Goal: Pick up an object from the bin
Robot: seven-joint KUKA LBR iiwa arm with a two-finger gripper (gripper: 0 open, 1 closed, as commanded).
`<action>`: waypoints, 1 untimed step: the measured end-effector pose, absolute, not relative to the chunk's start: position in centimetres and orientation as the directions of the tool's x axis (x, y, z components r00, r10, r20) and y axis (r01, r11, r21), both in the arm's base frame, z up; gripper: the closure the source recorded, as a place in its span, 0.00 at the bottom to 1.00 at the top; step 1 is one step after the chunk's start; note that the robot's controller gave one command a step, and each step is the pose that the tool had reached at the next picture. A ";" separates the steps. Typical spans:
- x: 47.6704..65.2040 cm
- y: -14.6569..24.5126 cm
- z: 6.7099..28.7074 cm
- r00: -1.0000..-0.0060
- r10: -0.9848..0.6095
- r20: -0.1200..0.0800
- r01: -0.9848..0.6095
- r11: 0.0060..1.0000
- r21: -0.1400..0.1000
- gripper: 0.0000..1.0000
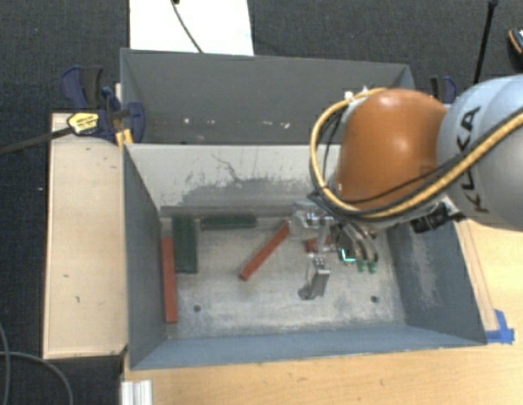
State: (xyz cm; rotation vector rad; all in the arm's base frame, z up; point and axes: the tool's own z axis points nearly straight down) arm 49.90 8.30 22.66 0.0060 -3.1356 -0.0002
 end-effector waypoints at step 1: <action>55.9 13.7 6.6 -0.998 -0.068 0.003 -0.068 0.998 0.001 0.00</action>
Offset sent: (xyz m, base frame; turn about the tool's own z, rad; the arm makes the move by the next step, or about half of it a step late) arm 0.0599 0.0527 -0.1566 -0.0542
